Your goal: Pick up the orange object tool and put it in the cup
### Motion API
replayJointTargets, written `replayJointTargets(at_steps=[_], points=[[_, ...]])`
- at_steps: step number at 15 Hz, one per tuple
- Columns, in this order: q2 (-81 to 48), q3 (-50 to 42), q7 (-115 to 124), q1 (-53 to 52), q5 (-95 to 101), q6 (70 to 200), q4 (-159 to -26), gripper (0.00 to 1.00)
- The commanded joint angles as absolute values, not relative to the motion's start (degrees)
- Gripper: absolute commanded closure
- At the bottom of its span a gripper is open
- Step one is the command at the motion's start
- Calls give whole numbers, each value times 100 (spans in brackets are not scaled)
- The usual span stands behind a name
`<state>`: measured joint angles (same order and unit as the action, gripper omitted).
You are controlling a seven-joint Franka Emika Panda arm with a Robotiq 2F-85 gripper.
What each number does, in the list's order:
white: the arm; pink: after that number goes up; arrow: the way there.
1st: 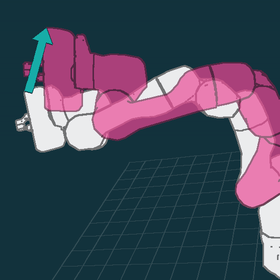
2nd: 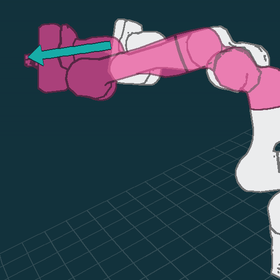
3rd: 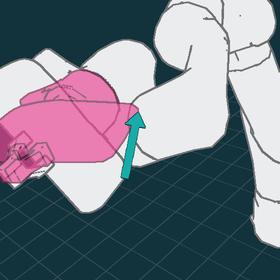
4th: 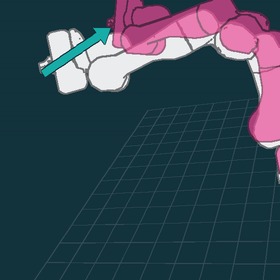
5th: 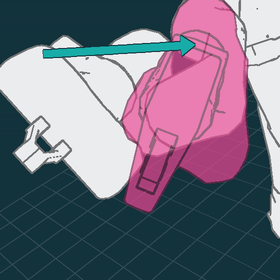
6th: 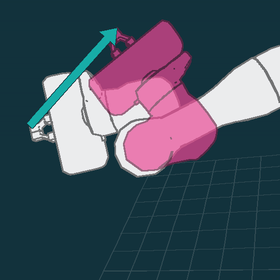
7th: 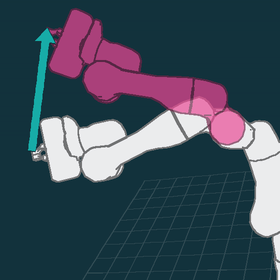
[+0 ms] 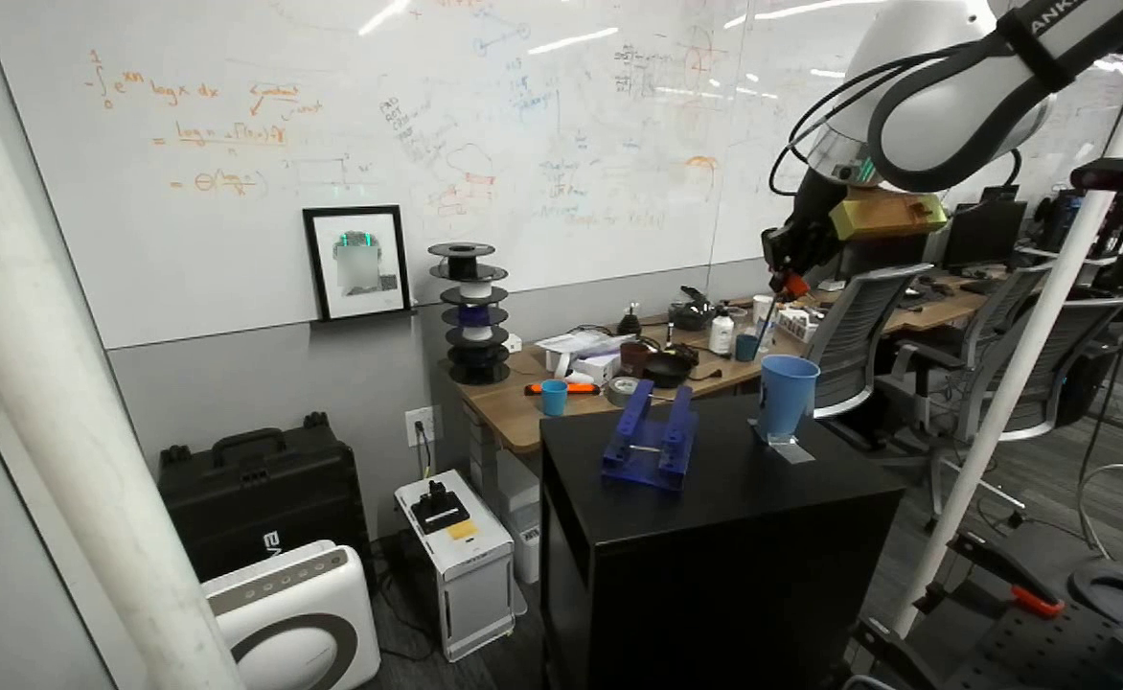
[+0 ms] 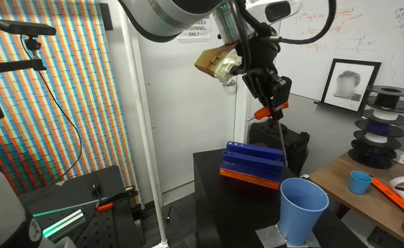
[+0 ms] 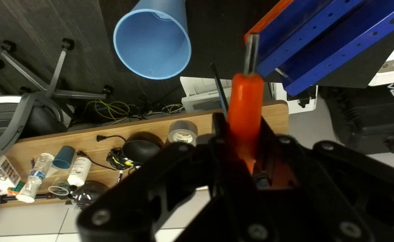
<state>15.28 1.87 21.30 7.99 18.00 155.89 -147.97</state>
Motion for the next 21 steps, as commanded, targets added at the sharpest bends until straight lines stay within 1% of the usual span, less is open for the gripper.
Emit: replayJointTargets(at_steps=[1,4,9,15,17,21], points=[[1979,314,2404,1073,1887,15517,-15012,87],[1979,325,2498,1279,1915,15483,-15043,87],[1630,138,2305,1354,1670,15502,-15049,87],[1004,-260,1899,1235,1272,15948,-15088,87],[878,-481,1447,1122,825,16435,-15169,87],[852,-923,149,737,-748,16797,-15155,87]])
